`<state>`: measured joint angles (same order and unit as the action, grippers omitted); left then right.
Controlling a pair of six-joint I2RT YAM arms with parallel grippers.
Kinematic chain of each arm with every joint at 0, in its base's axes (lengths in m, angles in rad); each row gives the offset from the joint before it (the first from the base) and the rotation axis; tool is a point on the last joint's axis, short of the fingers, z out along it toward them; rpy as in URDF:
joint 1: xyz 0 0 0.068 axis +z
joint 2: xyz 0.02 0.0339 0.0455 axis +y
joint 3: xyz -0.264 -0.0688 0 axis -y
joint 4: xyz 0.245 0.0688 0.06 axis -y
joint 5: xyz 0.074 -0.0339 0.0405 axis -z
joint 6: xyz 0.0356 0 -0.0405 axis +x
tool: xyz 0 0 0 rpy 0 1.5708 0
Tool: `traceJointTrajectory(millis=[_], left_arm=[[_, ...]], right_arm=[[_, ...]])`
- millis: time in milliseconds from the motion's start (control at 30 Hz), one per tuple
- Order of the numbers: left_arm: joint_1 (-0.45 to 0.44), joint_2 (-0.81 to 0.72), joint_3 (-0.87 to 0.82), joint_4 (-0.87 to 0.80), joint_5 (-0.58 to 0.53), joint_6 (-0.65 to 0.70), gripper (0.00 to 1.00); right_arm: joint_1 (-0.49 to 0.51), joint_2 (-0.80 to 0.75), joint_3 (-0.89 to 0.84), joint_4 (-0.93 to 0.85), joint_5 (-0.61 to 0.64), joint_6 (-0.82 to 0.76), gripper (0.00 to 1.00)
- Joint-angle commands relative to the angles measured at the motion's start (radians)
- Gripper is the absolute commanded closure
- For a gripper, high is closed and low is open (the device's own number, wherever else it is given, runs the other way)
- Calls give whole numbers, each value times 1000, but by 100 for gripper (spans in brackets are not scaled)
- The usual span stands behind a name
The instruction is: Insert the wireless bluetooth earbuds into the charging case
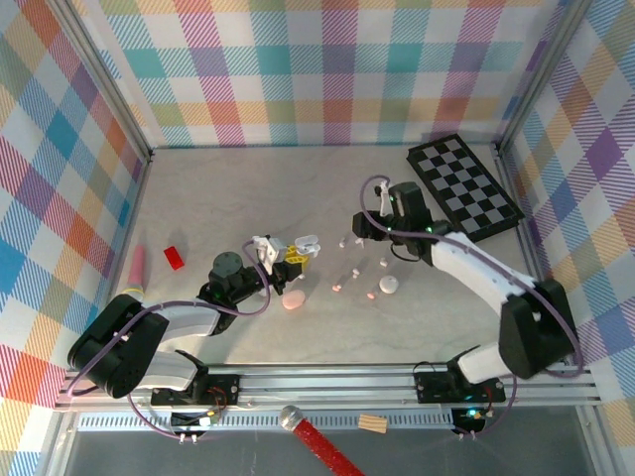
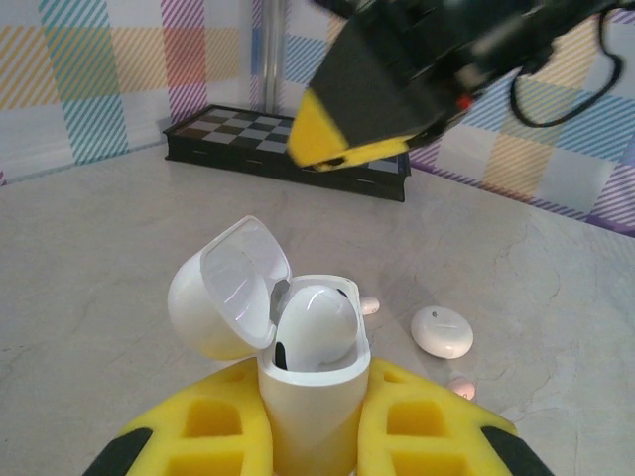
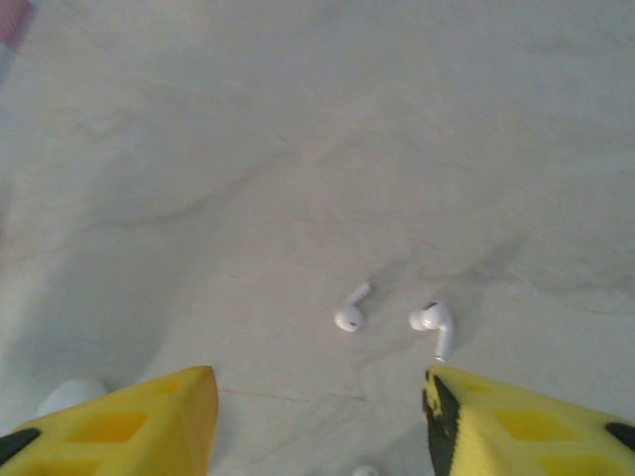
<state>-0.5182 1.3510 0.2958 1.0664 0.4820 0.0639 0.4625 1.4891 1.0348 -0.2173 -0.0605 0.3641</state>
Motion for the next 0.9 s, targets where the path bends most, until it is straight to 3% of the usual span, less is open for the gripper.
traceJointTrajectory(millis=[0,400,867], left_arm=[[9,-5,-18,94,26,-5,100],[9,-12,-35,95,36,8,100],[9,11,-29,98,41,17,100]], right_arm=[[-33,122,117,-200,-4,8,46],[-97,484,398,-416,-173,-120,54],[-112,589,437,-413,-220,-125,64]])
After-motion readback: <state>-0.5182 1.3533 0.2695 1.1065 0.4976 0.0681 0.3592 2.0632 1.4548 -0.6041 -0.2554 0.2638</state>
